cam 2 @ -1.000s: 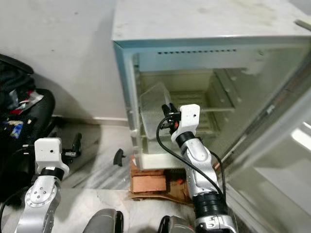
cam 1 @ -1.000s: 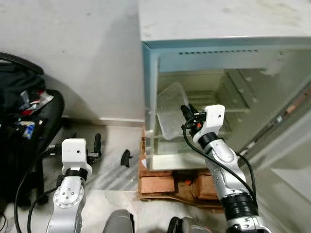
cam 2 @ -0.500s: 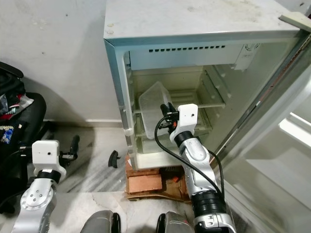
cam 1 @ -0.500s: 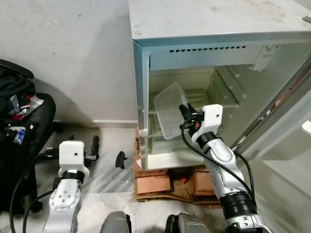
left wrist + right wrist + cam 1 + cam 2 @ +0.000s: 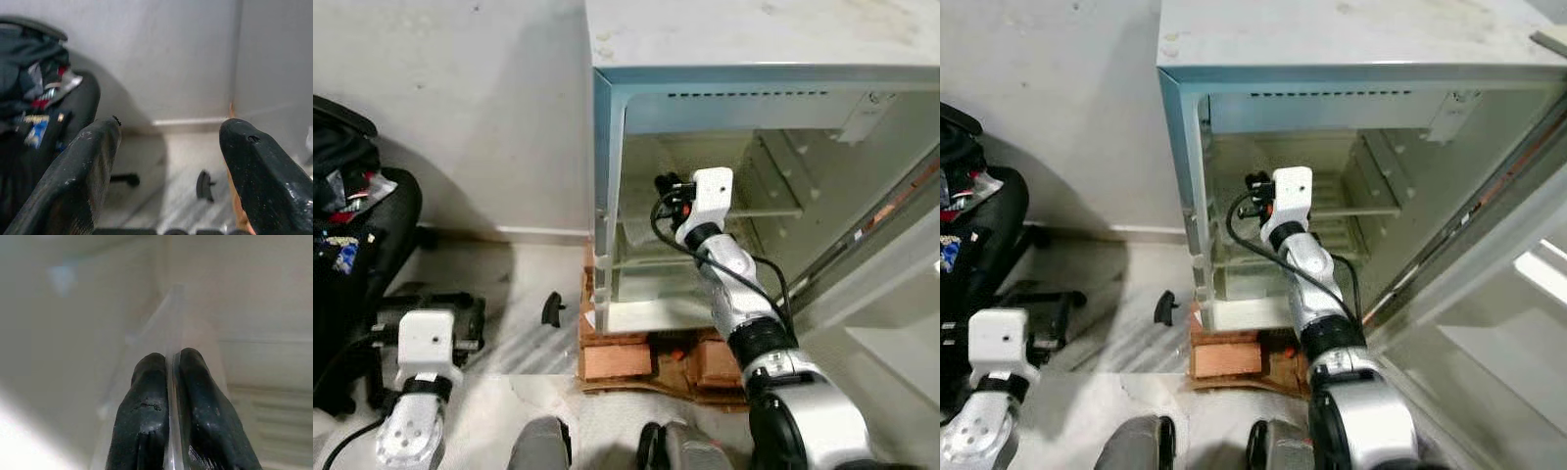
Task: Restocking fridge
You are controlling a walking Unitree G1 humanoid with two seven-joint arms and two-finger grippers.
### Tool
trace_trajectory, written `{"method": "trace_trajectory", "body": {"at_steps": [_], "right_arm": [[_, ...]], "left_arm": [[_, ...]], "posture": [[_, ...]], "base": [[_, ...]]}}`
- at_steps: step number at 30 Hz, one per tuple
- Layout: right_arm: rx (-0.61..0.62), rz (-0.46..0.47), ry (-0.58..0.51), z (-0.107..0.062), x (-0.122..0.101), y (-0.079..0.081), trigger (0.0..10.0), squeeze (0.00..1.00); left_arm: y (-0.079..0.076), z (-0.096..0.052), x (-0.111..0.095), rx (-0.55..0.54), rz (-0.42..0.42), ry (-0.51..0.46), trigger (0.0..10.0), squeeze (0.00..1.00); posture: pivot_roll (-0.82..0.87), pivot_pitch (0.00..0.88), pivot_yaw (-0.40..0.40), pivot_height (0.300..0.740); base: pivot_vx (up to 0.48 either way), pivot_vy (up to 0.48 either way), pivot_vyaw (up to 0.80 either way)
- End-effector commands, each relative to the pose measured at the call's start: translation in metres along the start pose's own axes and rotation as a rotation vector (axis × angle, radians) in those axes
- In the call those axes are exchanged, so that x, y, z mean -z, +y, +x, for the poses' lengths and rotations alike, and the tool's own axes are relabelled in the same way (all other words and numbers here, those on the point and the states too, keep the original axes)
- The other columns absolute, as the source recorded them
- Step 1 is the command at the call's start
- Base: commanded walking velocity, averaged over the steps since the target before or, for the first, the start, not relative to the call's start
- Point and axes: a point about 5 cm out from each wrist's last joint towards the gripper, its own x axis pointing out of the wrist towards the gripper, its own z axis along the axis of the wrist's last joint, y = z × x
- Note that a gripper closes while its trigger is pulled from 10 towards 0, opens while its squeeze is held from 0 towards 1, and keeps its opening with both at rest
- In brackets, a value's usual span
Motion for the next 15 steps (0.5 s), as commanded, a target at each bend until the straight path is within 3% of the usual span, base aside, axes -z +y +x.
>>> {"method": "trace_trajectory", "body": {"at_steps": [1,6,9,15], "right_arm": [[0.035,0.0,0.021,0.001,0.004,-0.006,10.0,0.0],[0.102,-0.006,0.033,0.006,0.002,-0.014,10.0,0.0],[0.206,0.053,0.076,0.01,0.004,-0.021,10.0,0.0],[0.24,0.105,0.086,0.018,-0.001,-0.013,10.0,0.0]], "left_arm": [[0.004,-0.008,0.0,-0.014,0.0,0.011,10.0,0.0],[0.005,-0.021,0.001,-0.029,-0.004,0.032,10.0,0.0],[0.002,-0.03,-0.001,-0.034,-0.007,0.043,10.0,0.0],[0.002,-0.034,-0.006,-0.044,-0.003,0.043,10.0,0.0]], "posture": [[0.29,0.224,-0.069,0.74],[0.31,0.257,-0.077,0.74],[0.33,0.285,-0.086,0.74],[0.36,0.301,-0.098,0.74]], "base": [[0.0,0.0,0.0],[0.0,0.0,0.0],[0.0,0.0,0.0],[0.0,0.0,0.0]]}}
